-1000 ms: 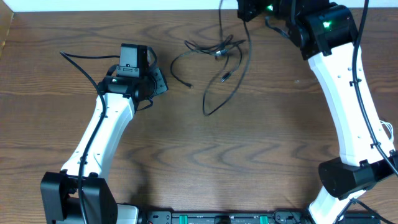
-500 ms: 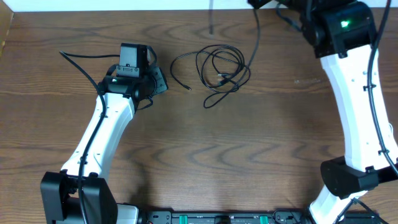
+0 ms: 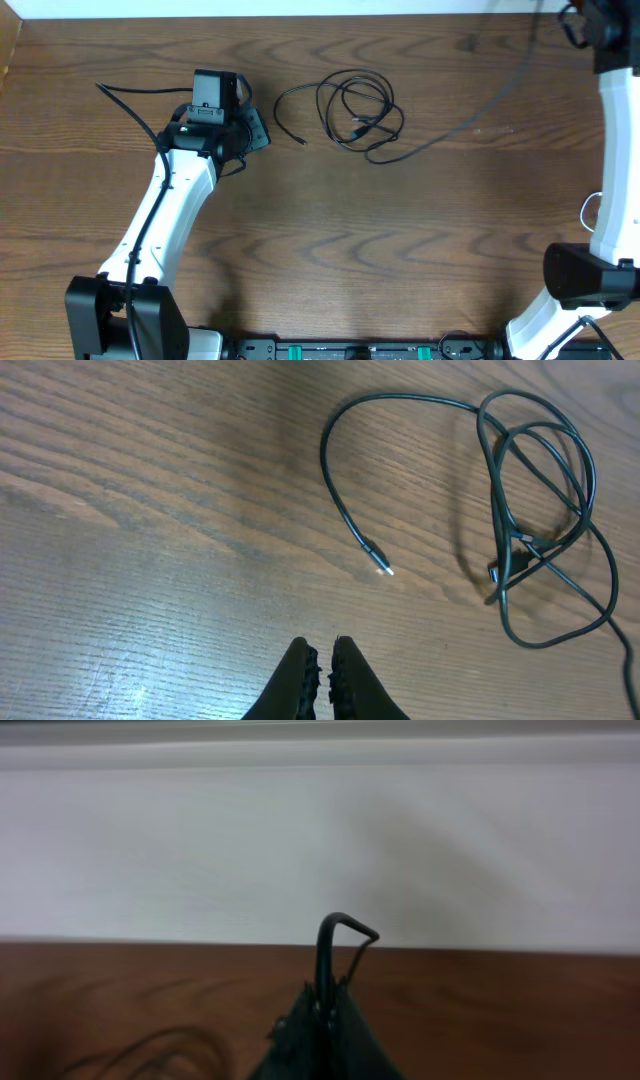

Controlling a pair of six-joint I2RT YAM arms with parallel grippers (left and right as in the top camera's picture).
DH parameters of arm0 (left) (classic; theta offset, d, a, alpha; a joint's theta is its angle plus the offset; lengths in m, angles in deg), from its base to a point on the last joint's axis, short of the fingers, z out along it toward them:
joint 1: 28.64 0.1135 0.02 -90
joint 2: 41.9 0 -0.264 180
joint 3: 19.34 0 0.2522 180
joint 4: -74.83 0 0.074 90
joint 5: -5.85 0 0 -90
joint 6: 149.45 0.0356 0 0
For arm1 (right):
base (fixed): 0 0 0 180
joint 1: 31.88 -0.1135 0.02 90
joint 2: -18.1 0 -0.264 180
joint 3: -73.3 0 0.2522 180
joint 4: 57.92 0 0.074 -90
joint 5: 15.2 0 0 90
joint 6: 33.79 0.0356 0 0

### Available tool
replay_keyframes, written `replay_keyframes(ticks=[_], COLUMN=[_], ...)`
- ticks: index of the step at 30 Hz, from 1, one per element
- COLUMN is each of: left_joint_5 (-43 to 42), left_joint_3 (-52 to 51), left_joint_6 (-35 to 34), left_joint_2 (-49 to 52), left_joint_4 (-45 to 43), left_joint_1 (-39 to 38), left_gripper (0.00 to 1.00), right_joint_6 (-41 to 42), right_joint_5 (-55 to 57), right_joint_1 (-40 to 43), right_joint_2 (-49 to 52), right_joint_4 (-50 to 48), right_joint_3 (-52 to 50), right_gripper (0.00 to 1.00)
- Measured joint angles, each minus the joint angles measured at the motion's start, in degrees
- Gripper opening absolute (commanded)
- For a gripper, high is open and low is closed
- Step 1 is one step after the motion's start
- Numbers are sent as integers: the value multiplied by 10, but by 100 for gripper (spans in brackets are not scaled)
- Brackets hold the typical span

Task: Untangle cables

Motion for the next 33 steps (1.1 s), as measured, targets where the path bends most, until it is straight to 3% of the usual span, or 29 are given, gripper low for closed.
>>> replay_keyframes(ticks=[7, 15, 16, 17, 20, 21, 23, 26, 33], left_joint_5=[0, 0, 0, 0, 0, 0, 0, 0, 0], left_joint_3=[0, 0, 0, 0, 0, 0, 0, 0, 0], left_joint_6=[0, 0, 0, 0, 0, 0, 0, 0, 0], left_joint_2=[0, 0, 0, 0, 0, 0, 0, 0, 0], left_joint_4=[0, 1, 2, 2, 3, 3, 3, 3, 3], left_joint_1=[0, 0, 0, 0, 0, 0, 0, 0, 0], left_gripper=[8, 8, 8, 8, 8, 8, 8, 8, 8], right_joint_6=[-34, -43, -43, -45, -45, -43, -41, -34, -34], right_joint_5=[121, 144, 144, 144, 146, 148, 151, 154, 48], right_joint_1=[107, 173, 178, 184, 200, 205, 213, 221, 221], right_joint_2=[0, 54, 66, 82, 127, 139, 158, 170, 170], right_joint_4=[73, 106, 107, 109, 119, 125, 145, 172, 176], right_joint_3=[0, 0, 0, 0, -3, -4, -6, -9, -9], right_gripper=[1, 4, 9, 22, 78, 86, 95, 99, 99])
